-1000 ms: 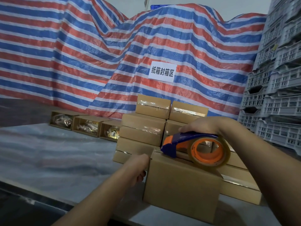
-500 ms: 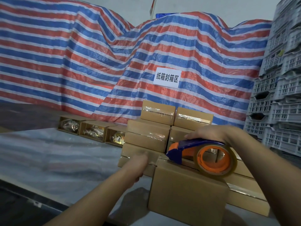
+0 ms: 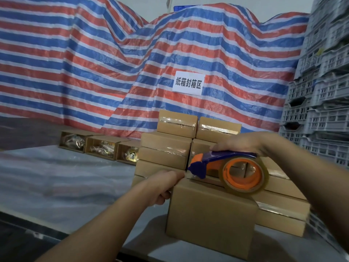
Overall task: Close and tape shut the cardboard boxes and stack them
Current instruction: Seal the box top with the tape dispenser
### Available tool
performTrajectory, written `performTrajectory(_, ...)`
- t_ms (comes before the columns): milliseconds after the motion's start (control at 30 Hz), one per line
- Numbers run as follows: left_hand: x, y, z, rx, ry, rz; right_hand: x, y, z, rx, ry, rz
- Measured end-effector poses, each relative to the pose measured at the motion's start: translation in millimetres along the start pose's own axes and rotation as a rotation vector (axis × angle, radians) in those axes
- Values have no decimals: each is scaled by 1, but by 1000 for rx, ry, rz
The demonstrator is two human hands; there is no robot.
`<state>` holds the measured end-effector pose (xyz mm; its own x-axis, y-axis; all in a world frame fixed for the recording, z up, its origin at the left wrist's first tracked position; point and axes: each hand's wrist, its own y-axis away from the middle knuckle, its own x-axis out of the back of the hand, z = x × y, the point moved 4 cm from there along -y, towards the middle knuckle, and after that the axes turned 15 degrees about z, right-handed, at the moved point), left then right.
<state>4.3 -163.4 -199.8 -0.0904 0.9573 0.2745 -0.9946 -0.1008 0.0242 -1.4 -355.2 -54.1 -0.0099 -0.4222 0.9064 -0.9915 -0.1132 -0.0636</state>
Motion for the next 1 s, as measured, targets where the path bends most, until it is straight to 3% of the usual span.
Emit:
performTrajectory(167, -1, 3, 2, -7, -12, -18, 13, 13, 21, -17, -11, -49)
performTrajectory(333, 0, 2, 2, 15, 28, -26, 40, 29, 57, -131, 184, 45)
performTrajectory(500, 1, 3, 5, -24, -92, 55, 37, 33, 77, -90, 319, 126)
performTrajectory(567, 8, 4, 15, -146, -253, 179, 36, 31, 75, -99, 326, 133)
performTrajectory(700, 7, 24, 47, -636, -494, 467, 36, 28, 71, -156, 329, 99)
performTrajectory(800, -19, 47, 58, -901, -569, 309, 37, 26, 67, -162, 361, 98)
performTrajectory(900, -49, 60, 50, -1023, -834, 104, 36, 24, 69, -159, 364, 90)
performTrajectory(1000, -53, 62, 46, -1077, -958, 135, 35, 26, 73, -148, 307, 53)
